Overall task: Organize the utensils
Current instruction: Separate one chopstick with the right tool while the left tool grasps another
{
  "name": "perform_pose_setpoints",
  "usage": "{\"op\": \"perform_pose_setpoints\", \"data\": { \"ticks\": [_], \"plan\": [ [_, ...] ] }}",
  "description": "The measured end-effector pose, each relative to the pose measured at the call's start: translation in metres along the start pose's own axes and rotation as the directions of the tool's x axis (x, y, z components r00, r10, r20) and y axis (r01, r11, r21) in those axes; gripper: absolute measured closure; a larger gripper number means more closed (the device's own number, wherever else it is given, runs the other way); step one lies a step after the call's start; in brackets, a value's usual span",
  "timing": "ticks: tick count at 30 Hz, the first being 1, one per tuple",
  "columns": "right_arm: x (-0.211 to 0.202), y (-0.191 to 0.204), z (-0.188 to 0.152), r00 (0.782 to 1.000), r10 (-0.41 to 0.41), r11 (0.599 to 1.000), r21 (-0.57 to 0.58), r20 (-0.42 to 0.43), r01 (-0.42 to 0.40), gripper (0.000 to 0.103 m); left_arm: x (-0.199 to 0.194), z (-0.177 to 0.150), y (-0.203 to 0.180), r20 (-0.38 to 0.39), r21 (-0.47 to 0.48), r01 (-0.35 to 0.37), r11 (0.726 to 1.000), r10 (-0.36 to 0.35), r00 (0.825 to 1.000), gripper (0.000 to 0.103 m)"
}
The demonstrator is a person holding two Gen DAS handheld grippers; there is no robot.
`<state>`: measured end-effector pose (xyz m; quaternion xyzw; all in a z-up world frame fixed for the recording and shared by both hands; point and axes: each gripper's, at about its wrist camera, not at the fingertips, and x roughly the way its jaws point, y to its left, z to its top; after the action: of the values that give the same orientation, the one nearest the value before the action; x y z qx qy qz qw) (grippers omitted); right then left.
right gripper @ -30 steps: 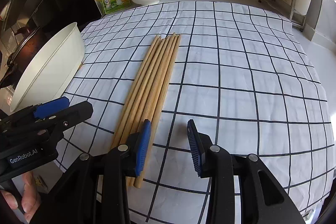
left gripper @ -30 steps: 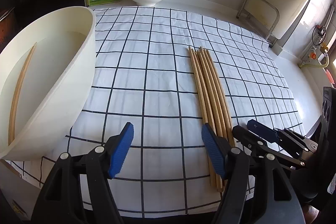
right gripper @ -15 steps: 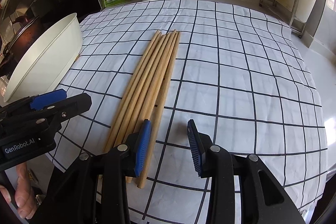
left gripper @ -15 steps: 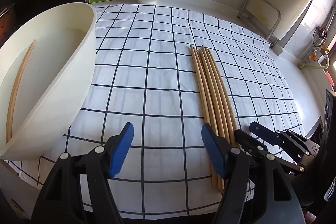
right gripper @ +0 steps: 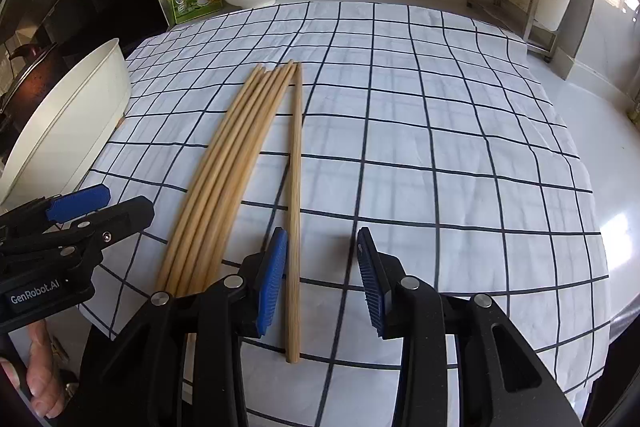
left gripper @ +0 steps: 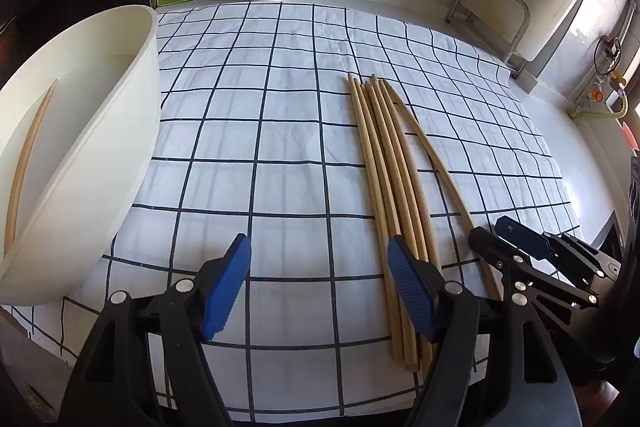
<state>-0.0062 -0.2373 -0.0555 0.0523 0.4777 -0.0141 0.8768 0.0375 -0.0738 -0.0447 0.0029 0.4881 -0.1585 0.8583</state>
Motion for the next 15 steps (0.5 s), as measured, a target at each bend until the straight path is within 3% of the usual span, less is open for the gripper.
{"op": "perform_pose_setpoints", "data": {
  "ticks": [15],
  "plan": [
    [-0.002, -0.007, 0.001, 1.0, 0.023, 1.0, 0.016, 0.016, -0.023, 0.067, 0.013, -0.004, -0.011, -0.021, 0.041, -0.053, 0.998, 0.054, 0.998, 0.03]
  ]
}}
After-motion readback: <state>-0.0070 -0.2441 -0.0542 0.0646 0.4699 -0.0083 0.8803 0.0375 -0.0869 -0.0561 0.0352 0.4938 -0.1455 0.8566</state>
